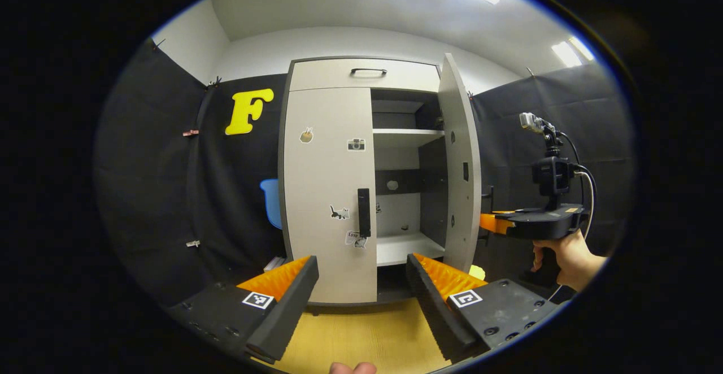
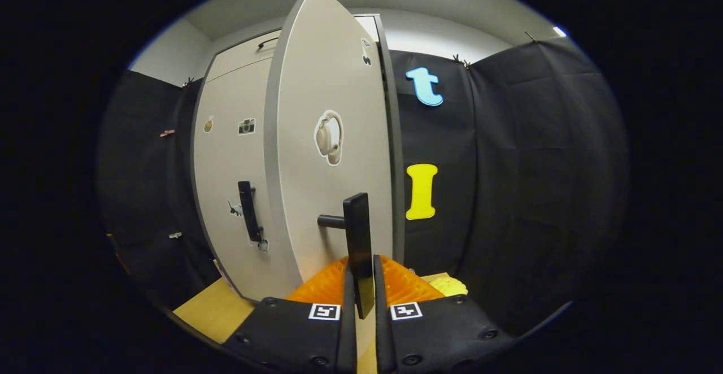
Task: Open the right door of the double-door shoe cabinet with the right hand, and open the left door with the left hand.
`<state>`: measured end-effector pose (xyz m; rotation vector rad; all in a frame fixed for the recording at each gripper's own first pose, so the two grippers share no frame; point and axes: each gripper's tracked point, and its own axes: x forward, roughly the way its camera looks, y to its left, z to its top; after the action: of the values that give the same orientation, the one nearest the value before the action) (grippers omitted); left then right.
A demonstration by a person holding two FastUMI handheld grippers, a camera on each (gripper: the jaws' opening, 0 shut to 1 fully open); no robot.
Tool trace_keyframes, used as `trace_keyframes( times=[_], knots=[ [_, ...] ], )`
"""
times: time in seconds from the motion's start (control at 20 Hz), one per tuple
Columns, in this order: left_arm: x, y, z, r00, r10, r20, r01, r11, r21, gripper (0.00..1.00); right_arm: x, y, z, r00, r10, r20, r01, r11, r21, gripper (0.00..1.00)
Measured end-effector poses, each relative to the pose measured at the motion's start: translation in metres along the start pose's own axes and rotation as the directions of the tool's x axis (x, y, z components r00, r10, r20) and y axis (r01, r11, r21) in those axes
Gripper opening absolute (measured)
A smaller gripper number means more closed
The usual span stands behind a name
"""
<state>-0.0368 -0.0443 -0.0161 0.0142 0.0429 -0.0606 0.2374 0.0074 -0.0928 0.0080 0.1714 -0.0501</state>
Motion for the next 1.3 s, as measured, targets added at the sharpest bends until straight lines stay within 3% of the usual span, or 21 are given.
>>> trace_keyframes(
  times=[0.2, 0.4, 0.5, 0.75, 0.95, 1.05, 1.1, 1.25, 1.3],
  knots=[
    [0.000, -0.008, 0.010, 1.000, -0.013, 0.019, 0.013, 1.000, 0.006, 0.96, -0.002, -0.052, 0.006, 0.996, -0.088, -0.001, 0.088, 0.996, 0.009, 0.12],
    [-0.001, -0.018, 0.016, 0.999, -0.030, 0.033, 0.029, 0.999, 0.024, 0.97, -0.012, -0.070, 0.008, 0.999, 0.018, -0.028, -0.015, 0.993, 0.120, 0.12],
    [0.001, -0.024, 0.017, 0.999, -0.041, 0.031, 0.040, 0.999, 0.030, 0.96, -0.018, -0.069, 0.006, 0.998, 0.046, -0.031, -0.042, 0.990, 0.133, 0.28],
    [0.001, -0.028, 0.023, 0.998, -0.047, 0.041, 0.045, 0.998, 0.045, 0.97, -0.033, -0.075, 0.016, 1.000, -0.002, 0.002, 0.002, 1.000, 0.031, 0.30],
    [0.004, -0.023, 0.025, 0.998, -0.036, 0.047, 0.034, 0.999, 0.037, 0.97, -0.036, -0.065, 0.022, 1.000, 0.000, 0.006, 0.000, 1.000, -0.008, 0.43],
    [0.009, -0.019, 0.027, 0.998, -0.027, 0.050, 0.026, 0.999, 0.028, 0.97, -0.037, -0.067, 0.025, 1.000, -0.014, 0.016, 0.015, 1.000, -0.025, 0.58],
    [0.013, -0.018, 0.027, 0.998, -0.027, 0.051, 0.026, 0.999, 0.025, 0.97, -0.038, -0.069, 0.030, 0.999, -0.026, 0.027, 0.027, 0.999, -0.036, 0.60],
    [0.025, -0.013, 0.032, 0.998, -0.012, 0.059, 0.010, 0.999, 0.030, 0.96, -0.043, -0.075, 0.035, 0.997, -0.053, 0.049, 0.056, 0.997, -0.045, 0.81],
    [0.031, -0.012, 0.032, 0.998, -0.008, 0.060, 0.007, 1.000, 0.030, 0.97, -0.046, -0.076, 0.035, 0.997, -0.059, 0.048, 0.061, 0.997, -0.039, 0.84]
  ],
)
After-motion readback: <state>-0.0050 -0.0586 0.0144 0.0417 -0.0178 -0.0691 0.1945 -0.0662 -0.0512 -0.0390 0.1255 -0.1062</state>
